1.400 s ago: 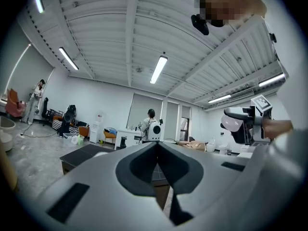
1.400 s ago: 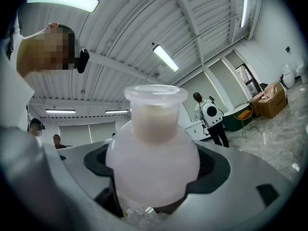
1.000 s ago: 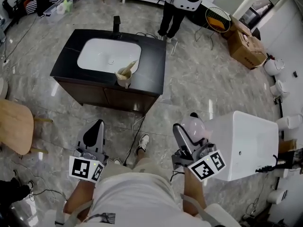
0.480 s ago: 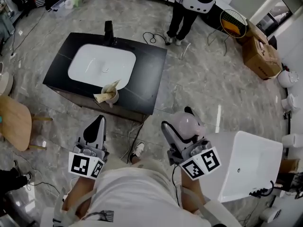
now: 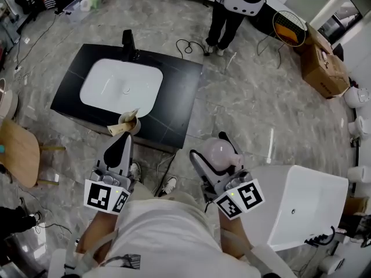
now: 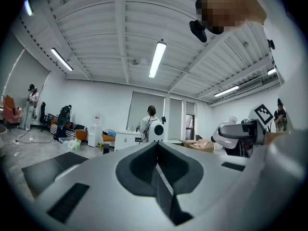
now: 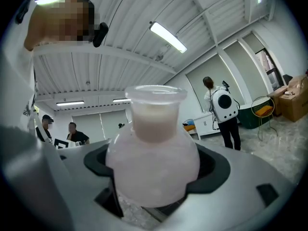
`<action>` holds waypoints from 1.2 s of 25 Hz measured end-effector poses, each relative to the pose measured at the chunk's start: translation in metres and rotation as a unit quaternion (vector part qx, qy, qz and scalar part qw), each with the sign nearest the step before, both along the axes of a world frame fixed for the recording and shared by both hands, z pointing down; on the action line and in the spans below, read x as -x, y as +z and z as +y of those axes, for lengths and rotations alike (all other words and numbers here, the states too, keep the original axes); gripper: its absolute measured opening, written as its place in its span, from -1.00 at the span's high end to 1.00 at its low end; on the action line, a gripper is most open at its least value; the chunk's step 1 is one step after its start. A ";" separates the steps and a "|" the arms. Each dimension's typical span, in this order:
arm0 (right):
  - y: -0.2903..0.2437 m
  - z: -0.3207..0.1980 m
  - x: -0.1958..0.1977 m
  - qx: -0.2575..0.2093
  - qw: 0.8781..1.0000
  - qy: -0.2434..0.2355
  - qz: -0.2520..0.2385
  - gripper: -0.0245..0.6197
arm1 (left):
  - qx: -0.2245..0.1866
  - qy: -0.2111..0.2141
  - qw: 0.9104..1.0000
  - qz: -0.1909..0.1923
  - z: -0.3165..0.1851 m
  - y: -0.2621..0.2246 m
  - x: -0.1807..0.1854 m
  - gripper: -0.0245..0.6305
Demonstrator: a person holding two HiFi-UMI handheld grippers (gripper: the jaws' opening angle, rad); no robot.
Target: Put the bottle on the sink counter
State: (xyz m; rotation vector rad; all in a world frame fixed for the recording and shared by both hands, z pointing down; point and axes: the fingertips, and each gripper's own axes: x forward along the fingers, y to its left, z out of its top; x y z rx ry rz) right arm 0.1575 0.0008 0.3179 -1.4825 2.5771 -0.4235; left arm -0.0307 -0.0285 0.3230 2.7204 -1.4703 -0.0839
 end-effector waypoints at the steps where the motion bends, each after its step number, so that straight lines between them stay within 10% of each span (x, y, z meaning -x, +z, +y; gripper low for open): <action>1: 0.002 -0.003 0.001 0.001 1.000 0.001 0.003 -0.37 | -0.001 0.006 1.000 0.001 -0.004 0.001 -0.003 0.88; 30: 0.142 -0.103 0.076 0.096 0.990 0.030 0.097 -0.37 | 0.049 0.078 0.996 0.013 -0.085 0.048 0.017 0.88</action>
